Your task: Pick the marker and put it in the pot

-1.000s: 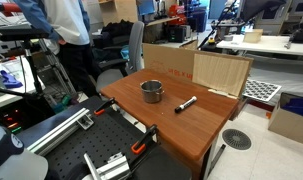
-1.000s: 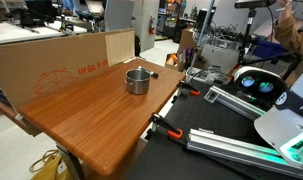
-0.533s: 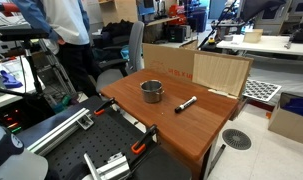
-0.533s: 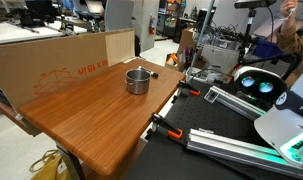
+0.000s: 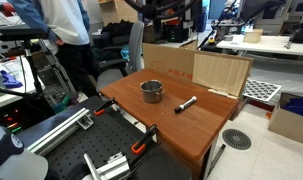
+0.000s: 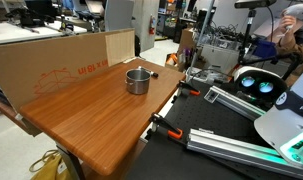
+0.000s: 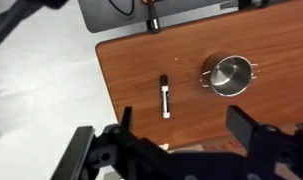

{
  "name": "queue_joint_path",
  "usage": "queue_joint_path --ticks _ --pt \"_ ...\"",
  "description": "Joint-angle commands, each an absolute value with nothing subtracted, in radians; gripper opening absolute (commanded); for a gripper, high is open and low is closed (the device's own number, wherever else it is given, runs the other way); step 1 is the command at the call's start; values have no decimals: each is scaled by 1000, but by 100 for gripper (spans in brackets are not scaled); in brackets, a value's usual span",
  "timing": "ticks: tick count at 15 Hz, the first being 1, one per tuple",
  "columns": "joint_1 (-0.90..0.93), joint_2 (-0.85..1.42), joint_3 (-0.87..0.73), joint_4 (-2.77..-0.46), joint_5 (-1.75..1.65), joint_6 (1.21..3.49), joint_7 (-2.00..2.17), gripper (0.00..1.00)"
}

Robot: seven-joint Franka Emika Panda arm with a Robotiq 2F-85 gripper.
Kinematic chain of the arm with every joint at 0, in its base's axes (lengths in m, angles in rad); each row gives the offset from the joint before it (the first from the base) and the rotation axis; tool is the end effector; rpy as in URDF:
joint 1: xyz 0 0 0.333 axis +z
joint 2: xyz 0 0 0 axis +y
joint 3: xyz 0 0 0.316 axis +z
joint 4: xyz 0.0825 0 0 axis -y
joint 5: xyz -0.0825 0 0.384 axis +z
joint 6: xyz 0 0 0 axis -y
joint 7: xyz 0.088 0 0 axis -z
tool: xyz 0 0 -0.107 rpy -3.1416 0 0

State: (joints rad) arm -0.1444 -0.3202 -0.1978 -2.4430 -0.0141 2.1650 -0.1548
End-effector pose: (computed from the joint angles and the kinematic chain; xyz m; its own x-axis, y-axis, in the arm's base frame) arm 0.4159 -0.1500 0.4218 0.9843 -0.1710 0.0440 -0.1691 -0.9846 -0.0436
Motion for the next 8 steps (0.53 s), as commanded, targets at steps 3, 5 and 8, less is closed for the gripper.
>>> queue_joint_path --ticks 3,5,8 --pt "-134 -166 -189 -2413 34 2275 -140 100" --pt "-132 -100 -180 -2383 39 2282 -132 100" --pt "-130 -6 -164 -2333 41 2295 -98 100"
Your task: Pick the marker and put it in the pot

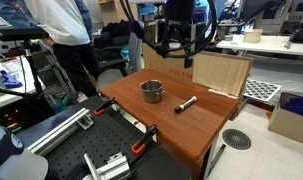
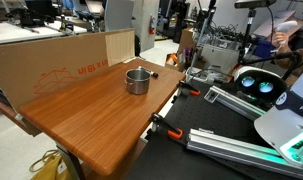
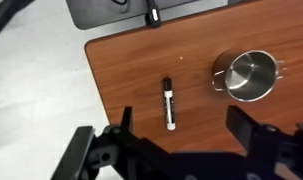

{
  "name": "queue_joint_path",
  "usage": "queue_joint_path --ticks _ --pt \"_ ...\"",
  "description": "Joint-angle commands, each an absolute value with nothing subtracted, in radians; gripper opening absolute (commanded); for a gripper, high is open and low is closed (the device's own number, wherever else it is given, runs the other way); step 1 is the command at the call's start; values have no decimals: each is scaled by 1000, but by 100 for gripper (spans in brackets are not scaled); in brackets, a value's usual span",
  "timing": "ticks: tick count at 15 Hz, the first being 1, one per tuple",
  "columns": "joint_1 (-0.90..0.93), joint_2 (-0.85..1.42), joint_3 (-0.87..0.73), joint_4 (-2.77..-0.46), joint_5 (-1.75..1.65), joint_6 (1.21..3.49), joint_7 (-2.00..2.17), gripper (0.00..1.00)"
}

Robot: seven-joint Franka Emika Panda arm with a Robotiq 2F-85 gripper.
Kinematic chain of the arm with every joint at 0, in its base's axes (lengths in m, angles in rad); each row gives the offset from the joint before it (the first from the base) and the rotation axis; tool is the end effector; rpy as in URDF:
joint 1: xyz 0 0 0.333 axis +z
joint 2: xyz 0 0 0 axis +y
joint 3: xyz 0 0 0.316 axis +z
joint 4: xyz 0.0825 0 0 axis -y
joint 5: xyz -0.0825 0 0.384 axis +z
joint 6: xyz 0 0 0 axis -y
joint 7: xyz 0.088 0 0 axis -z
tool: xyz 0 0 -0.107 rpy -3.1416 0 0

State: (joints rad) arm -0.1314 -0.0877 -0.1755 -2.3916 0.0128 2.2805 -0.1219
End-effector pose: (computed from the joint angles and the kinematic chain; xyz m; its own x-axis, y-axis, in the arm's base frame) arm 0.4582 -0.1448 0.3497 0.9813 -0.1911 -0.0217 -0.1916 -0.9811 -0.0276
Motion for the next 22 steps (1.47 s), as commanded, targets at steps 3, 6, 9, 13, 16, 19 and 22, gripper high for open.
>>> queue_joint_path --ticks 3,6,9,13,16,19,22 --pt "-129 100 -150 -2267 36 2300 -60 100" --pt "-126 199 -137 -2208 29 2325 -19 100" --pt "-122 296 -131 -2143 17 2325 21 100" --pt "-116 419 -134 -2054 13 2330 74 100" --pt "-107 506 -140 -1980 0 2313 116 100" --pt "-98 573 -145 -1927 -7 2313 145 100" --pt "-85 627 -149 -1879 -23 2304 170 100"
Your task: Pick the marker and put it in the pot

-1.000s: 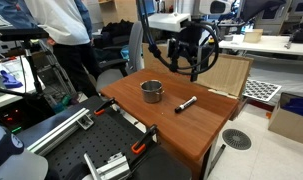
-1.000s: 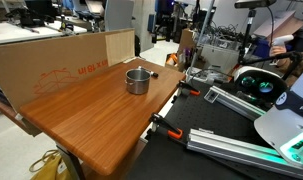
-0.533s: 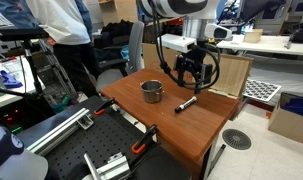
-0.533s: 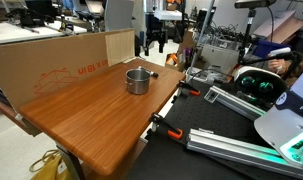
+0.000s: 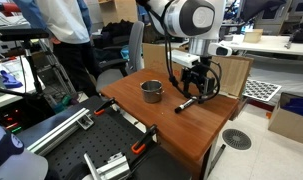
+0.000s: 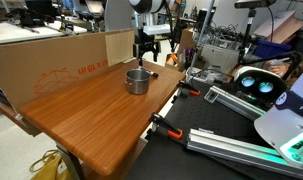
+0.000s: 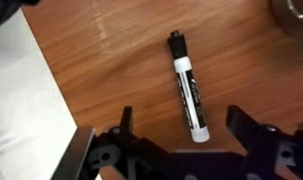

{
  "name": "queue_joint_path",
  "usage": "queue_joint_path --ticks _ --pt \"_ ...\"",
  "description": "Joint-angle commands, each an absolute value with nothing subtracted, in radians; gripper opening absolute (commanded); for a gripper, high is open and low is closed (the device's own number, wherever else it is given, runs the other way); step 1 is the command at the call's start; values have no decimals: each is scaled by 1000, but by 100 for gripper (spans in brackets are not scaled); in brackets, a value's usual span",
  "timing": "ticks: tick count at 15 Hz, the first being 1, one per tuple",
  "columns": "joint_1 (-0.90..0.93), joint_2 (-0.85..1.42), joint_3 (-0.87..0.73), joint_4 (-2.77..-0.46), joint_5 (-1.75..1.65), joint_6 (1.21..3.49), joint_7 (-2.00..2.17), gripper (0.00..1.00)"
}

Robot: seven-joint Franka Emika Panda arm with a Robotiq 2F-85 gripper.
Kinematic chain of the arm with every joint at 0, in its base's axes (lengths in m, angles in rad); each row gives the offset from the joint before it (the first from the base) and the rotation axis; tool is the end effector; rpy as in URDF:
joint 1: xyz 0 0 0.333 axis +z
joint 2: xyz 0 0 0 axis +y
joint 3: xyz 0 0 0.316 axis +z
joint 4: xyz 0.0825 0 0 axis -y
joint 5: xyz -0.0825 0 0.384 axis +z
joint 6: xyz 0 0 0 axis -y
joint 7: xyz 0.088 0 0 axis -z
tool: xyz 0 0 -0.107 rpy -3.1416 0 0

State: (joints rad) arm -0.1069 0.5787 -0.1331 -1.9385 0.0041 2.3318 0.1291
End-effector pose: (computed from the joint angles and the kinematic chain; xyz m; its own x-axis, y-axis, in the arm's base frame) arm 0.5839 -0.1417 0.1706 0.9205 -0.3521 -0.1691 -0.3408 -0.9355 0.0927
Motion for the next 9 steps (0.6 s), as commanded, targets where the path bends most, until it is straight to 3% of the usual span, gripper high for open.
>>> queue_joint_path --ticks 1,8,9 --pt "-80 639 -151 -1868 -29 2302 174 100" --pt "-38 753 -179 -1761 -83 2252 246 100" --pt "-35 763 -180 -1749 -88 2245 252 75"
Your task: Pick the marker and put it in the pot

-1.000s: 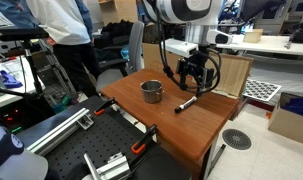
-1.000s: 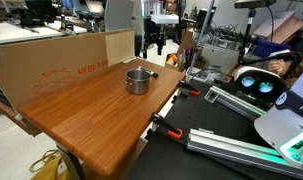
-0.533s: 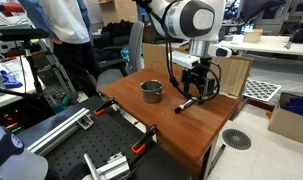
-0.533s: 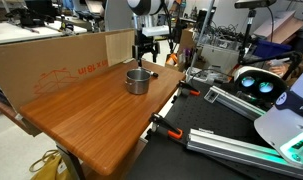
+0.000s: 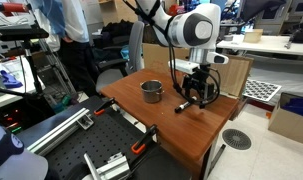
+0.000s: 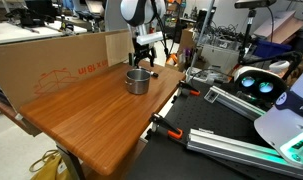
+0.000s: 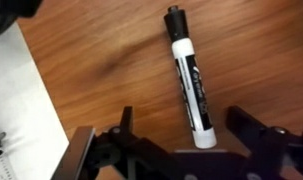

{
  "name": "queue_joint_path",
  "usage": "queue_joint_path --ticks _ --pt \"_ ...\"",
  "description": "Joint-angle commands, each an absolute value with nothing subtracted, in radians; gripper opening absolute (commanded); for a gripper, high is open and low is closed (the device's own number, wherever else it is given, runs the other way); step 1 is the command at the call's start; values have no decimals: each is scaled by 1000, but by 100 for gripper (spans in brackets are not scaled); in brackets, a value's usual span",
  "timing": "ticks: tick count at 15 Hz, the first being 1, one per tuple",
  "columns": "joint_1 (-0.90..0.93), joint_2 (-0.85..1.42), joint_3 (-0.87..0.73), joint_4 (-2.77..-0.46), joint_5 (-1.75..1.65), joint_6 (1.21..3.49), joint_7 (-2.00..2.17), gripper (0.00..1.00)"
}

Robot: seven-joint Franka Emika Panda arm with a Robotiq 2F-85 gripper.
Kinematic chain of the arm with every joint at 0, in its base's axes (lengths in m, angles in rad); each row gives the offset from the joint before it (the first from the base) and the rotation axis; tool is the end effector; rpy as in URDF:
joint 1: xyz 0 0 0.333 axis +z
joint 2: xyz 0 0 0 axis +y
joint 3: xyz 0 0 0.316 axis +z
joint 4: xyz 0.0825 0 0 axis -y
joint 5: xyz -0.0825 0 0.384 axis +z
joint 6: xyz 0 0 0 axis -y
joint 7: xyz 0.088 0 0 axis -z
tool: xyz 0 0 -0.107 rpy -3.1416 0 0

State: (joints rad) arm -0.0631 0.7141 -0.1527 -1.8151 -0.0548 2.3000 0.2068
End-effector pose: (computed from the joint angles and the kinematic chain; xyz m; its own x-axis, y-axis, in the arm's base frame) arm 0.6065 -0.1313 0.1315 0.9137 -0.3577 -0.1930 -0.3269 -0.9288 0.1744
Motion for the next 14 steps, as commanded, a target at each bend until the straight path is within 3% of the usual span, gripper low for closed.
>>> queue_joint_path --ticks 1,10,14 --pt "-33 771 -181 -1739 -93 2241 250 74" --pt "-41 779 -181 -1695 -114 2200 246 5" --pt "-50 765 -174 -1704 -103 2207 234 6"
